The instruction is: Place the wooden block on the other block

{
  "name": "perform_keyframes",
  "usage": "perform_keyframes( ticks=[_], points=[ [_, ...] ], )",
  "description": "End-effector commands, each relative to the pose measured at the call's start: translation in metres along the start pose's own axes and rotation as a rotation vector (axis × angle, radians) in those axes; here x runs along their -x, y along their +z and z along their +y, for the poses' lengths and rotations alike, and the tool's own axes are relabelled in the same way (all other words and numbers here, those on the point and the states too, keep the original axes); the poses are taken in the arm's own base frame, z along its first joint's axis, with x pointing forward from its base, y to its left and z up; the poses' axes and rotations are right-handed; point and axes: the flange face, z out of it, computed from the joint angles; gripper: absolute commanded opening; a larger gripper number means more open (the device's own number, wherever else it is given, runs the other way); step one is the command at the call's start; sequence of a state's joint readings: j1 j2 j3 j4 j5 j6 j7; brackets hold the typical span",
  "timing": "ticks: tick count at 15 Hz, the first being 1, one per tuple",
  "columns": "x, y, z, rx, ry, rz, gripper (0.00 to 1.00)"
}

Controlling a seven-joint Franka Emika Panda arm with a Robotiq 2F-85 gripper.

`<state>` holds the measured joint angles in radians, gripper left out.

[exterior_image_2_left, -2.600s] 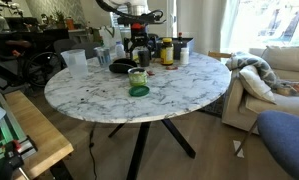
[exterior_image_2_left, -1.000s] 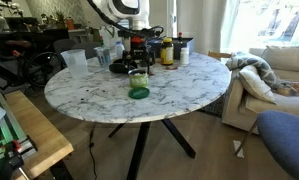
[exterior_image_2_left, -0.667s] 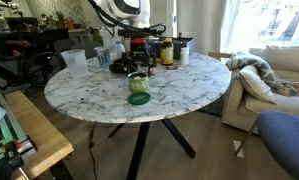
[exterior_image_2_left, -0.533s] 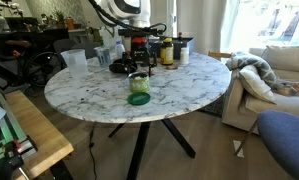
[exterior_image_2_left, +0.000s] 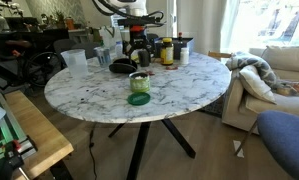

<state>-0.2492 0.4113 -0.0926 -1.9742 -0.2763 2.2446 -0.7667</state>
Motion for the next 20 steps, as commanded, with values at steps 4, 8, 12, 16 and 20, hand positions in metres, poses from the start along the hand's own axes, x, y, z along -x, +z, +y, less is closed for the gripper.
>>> perform_keyframes(
  ticks=[4, 8, 12, 16, 20],
  points=[
    [-0.006, -0.007, -0.003, -0.034, -0.172, 0.074, 1.00],
    [-0.001, -0.005, 0.000, -0.051, -0.230, 0.100, 1.00],
    [-0.001, 0.012, -0.001, 0.059, -0.160, 0.210, 1.00],
    [0.006, 0.037, -0.010, 0.067, -0.110, 0.296, 1.00],
    [0.007, 0.055, -0.017, 0.101, -0.076, 0.376, 0.88]
  ],
)
